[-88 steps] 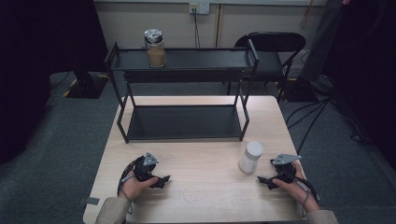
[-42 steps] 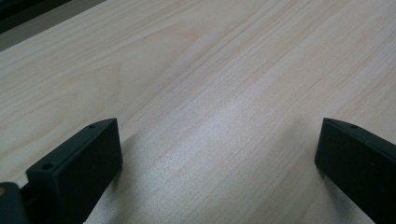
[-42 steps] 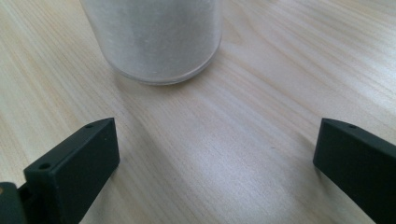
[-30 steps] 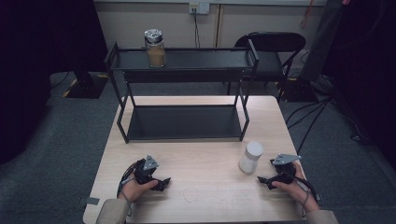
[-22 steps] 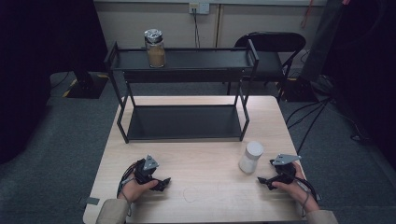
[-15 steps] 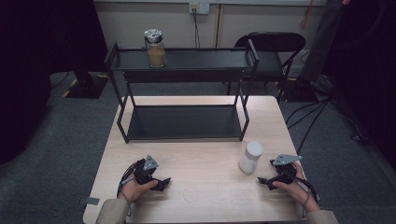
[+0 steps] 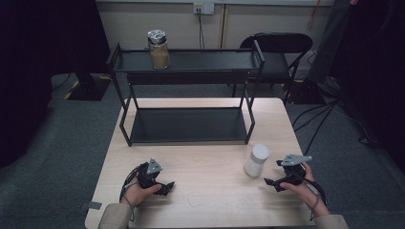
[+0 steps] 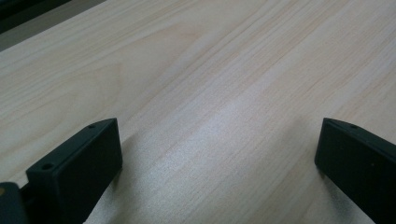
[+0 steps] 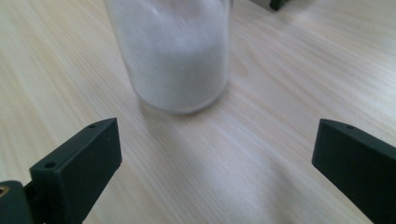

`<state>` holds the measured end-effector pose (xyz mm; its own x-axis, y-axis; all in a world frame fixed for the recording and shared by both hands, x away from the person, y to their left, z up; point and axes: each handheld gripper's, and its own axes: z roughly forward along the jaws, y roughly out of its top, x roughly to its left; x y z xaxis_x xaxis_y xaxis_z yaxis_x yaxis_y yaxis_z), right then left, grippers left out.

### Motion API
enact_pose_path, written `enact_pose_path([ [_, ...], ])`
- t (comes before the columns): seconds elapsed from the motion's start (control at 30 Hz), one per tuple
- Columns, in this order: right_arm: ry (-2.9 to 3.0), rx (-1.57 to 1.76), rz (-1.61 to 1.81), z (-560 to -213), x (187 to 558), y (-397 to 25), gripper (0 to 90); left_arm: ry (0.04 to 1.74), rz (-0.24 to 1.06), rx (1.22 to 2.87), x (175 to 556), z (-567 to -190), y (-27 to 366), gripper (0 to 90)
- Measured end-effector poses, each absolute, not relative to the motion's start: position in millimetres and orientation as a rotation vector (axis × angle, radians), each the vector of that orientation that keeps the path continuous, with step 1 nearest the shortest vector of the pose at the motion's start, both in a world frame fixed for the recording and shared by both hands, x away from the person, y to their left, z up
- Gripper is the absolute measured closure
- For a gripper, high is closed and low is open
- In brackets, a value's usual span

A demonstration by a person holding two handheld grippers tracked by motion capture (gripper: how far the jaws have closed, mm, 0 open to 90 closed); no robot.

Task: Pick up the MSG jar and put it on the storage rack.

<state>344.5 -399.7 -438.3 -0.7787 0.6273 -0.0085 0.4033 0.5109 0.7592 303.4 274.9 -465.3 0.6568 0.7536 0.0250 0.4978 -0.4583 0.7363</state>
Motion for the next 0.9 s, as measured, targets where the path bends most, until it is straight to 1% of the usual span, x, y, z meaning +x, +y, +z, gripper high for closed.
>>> enact_pose_path([
  [0.33,2.467,0.827,1.236,-426,347,-397,0.2,0.965,0.456,2.152,303,-465,275,0.0],
  [0.57,2.447,0.838,1.311,-425,351,-397,0.0,0.969,0.455,2.145,303,-466,275,0.0],
  [0.9,2.446,0.834,1.327,-421,360,-388,0.0,0.962,0.457,2.156,304,-465,275,0.0],
])
